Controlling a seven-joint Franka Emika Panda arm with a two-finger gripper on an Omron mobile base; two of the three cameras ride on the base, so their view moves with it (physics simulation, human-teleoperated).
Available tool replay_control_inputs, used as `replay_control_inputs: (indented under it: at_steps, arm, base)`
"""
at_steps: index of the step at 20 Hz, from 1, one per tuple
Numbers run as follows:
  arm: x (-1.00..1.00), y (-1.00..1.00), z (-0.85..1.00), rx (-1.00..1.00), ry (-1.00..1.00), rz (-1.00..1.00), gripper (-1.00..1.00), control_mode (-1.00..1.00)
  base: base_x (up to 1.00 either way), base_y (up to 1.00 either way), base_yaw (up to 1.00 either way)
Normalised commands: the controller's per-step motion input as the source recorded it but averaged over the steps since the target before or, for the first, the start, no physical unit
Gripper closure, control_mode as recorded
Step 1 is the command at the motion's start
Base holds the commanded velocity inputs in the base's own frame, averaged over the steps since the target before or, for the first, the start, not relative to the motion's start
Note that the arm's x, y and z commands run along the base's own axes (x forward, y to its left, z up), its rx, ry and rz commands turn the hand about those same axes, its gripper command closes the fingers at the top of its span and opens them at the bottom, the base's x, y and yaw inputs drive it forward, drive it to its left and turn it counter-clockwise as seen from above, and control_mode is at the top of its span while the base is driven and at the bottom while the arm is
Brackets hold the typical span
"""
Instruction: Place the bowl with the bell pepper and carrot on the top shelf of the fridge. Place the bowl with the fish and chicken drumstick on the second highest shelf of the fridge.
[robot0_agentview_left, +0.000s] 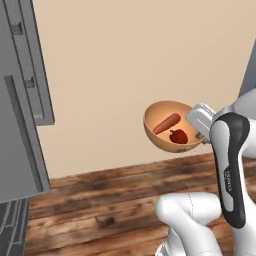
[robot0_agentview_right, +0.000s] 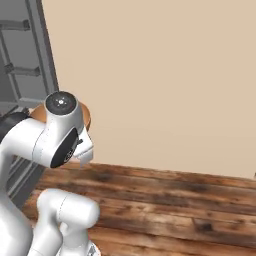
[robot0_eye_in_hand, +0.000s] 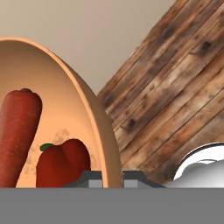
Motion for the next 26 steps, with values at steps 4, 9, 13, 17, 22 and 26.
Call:
replay_control_inputs:
  at_steps: [4, 9, 13, 17, 22, 26]
  arm:
    - [0.00, 0.00, 0.00, 0.00, 0.00, 0.00, 1.00, 1.00]
    - [0.00, 0.00, 0.00, 0.00, 0.00, 0.00, 1.00, 1.00]
    - [0.00, 0.00, 0.00, 0.00, 0.00, 0.00, 1.00, 1.00]
    - [0.00, 0.00, 0.00, 0.00, 0.00, 0.00, 1.00, 1.00]
    - [0.00, 0.00, 0.00, 0.00, 0.00, 0.00, 1.00, 1.00]
    - [0.00, 0.00, 0.00, 0.00, 0.00, 0.00, 1.00, 1.00]
  base:
    - [1.00, -0.50, -0.13]
    - [1.00, -0.86, -0.02]
    - [0.82, -0.94, 0.20]
    - [0.35, -0.48, 0.68]
    - [0.45, -0.14, 0.89]
    - [0.51, -0.27, 0.78]
